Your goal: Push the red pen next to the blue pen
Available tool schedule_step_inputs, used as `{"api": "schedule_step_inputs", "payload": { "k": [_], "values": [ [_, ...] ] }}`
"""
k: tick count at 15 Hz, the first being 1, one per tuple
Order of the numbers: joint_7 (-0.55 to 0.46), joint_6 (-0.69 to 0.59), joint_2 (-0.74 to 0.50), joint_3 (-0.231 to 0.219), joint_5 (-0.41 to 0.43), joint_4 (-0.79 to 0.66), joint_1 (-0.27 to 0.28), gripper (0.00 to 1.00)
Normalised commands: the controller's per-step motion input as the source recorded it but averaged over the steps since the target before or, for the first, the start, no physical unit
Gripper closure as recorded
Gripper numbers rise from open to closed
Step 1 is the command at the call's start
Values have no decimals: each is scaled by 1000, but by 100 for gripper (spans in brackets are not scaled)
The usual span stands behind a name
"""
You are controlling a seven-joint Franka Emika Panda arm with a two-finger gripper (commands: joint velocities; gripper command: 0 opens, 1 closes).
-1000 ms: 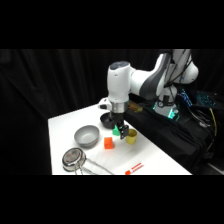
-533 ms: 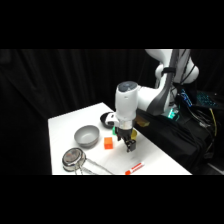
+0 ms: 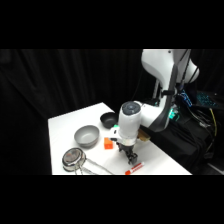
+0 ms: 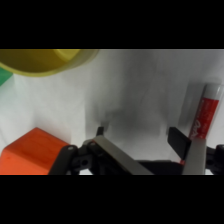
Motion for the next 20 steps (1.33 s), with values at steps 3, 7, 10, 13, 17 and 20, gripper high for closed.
{"api": "schedule_step_inputs", "payload": {
  "k": [3,7,10,13,17,20],
  "values": [
    [132,35,232,-126,-21,260,242,0],
    [235,-190,103,-54,-19,280,330,0],
    [304,-383,129,40,-45,386,348,0],
    [264,-413,170,68,-103,431,245,0],
    [60,-309,2,30,-70,226,-17,0],
    [-207,-277,-380,103,27,-118,-281,0]
  ]
}}
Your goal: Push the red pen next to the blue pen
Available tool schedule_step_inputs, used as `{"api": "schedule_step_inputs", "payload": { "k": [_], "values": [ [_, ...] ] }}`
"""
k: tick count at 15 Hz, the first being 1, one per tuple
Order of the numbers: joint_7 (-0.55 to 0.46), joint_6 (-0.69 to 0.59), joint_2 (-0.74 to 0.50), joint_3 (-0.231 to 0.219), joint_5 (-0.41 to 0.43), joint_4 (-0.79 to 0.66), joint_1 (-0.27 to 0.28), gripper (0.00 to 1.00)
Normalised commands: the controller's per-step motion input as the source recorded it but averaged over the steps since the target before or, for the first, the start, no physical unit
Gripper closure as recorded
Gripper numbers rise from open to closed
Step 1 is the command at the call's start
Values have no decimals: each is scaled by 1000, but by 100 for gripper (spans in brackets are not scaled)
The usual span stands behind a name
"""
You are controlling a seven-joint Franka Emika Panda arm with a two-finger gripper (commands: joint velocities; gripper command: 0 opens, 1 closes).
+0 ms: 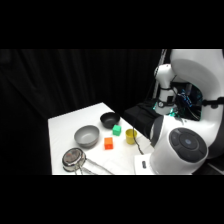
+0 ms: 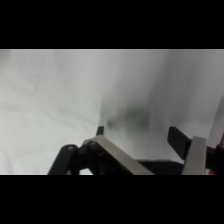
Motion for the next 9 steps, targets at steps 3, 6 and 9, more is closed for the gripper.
{"api": "schedule_step_inputs", "payload": {
  "k": [3,6,9],
  "values": [
    [-293,-456,-685,220,98,-286,-315,0],
    [-230,-565,-673,249,175,-223,-252,0],
    [-174,-488,-480,221,188,-101,-201,0]
  ]
}}
